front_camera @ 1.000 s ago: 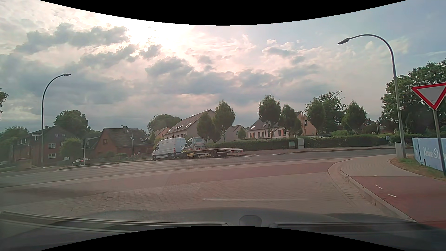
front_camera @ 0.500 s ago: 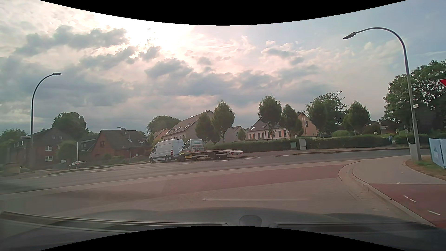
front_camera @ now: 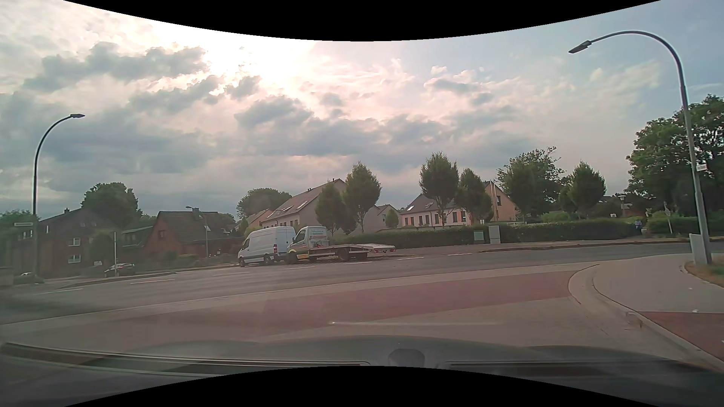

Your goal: Follow the waypoints while adhering to traffic rules and regulations

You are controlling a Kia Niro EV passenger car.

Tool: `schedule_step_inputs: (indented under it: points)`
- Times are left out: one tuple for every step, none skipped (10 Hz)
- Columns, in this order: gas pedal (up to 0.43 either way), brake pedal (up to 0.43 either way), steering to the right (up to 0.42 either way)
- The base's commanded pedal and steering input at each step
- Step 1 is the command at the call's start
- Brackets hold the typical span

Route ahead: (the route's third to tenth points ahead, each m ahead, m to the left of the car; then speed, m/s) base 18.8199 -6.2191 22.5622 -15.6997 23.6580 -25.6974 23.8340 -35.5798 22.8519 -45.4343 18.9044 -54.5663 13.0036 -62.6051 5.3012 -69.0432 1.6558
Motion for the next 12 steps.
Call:
schedule_step_inputs:
  points:
    - [0.0, 0.018, -0.001]
    - [0.0, 0.061, -0.004]
    - [0.0, 0.14, -0.003]
    - [0.0, 0.189, 0.003]
    - [0.0, 0.201, 0.005]
    - [0.0, 0.226, 0.005]
    - [0.0, 0.226, 0.004]
    - [0.0, 0.22, 0.003]
    - [0.0, 0.183, 0.001]
    - [0.0, 0.079, 0.001]
    - [0.0, 0.049, 0.001]
    - [0.0, 0.043, 0.001]
